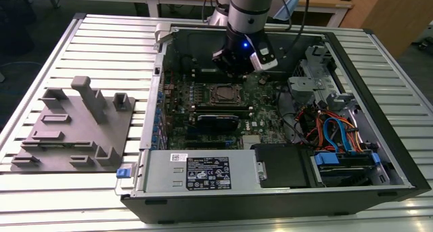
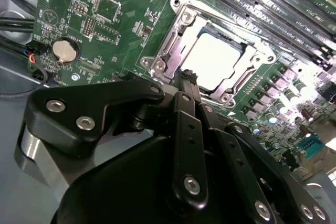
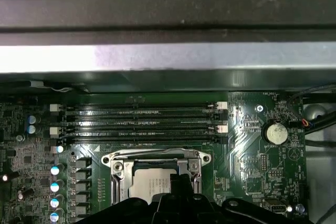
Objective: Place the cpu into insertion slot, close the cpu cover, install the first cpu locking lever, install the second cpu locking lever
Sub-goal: 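Install the second cpu locking lever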
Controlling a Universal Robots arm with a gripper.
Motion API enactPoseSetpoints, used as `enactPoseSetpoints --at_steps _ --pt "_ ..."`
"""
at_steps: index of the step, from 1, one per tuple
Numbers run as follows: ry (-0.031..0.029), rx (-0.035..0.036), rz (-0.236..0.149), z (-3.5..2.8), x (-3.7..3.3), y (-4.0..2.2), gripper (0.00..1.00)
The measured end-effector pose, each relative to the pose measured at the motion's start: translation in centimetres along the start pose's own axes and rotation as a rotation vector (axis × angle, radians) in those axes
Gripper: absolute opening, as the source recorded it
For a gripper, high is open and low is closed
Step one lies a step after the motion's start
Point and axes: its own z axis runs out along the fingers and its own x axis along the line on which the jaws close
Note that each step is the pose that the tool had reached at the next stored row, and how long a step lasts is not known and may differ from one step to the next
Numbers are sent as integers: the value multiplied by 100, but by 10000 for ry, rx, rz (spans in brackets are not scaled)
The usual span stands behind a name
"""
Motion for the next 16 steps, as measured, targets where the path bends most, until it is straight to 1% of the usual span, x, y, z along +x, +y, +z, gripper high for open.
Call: enactPoseSetpoints --at_steps 7,16 --pt "0 1 -1 -1 0 -15 10" --pt "-1 4 1 -4 -2 -62 10"
